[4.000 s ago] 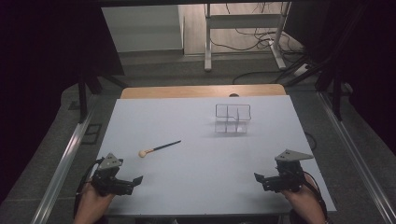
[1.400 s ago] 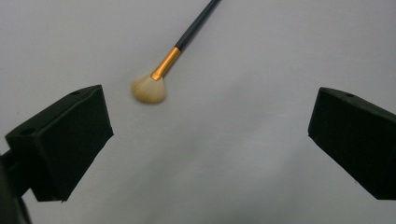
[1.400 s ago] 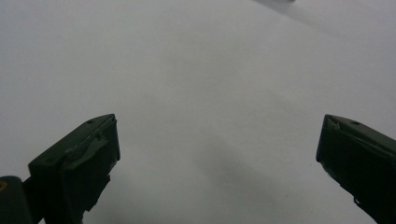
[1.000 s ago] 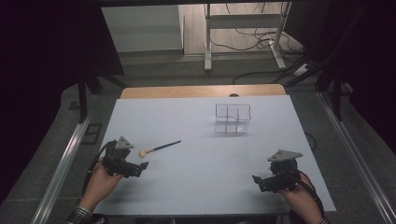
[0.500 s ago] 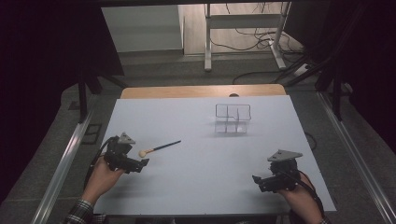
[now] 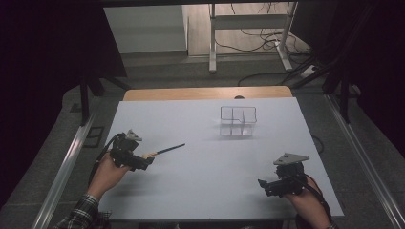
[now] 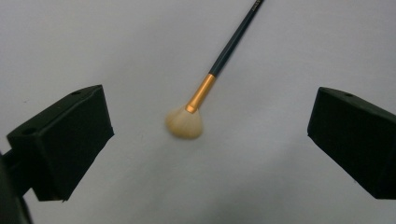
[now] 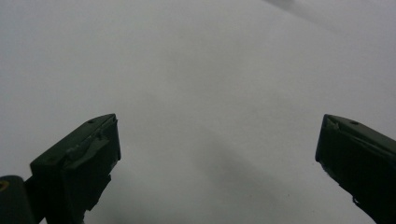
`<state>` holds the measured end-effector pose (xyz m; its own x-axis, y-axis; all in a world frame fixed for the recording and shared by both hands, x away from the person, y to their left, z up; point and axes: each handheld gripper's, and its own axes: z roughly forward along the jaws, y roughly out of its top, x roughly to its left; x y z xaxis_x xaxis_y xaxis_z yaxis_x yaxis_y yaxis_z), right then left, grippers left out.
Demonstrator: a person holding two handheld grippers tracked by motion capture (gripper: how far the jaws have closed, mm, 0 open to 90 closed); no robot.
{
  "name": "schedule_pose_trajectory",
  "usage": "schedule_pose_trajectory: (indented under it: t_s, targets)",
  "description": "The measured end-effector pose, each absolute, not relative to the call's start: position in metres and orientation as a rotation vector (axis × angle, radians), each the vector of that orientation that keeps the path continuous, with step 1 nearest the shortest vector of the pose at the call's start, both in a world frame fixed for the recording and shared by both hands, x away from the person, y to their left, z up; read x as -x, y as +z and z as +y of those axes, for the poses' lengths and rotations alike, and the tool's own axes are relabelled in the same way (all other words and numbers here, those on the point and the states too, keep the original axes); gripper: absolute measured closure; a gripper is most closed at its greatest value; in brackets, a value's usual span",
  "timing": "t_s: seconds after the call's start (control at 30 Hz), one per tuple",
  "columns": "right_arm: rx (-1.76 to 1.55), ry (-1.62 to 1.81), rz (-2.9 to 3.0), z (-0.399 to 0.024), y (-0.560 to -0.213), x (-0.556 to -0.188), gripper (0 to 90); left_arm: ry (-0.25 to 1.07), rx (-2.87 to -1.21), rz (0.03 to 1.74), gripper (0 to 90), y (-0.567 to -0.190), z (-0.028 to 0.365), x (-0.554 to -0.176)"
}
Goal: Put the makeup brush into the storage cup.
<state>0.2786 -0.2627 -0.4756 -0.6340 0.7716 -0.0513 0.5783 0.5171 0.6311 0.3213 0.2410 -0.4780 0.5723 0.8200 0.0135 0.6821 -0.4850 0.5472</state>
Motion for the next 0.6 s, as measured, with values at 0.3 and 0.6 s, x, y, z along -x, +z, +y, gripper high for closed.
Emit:
schedule_pose_trajectory:
  t_s: [0.3, 0.6]
  targets:
    - [-1.123, 0.831, 2.438, -0.262, -0.476, -0.279, 0.2, 0.375, -2.339, 1.213, 0.9, -0.48, 0.24, -0.331]
    - [-1.126, 0.828, 2.447, -0.262, -0.476, -0.279, 0.4, 0.352, -2.353, 1.222, 0.9, -0.484, 0.237, -0.343]
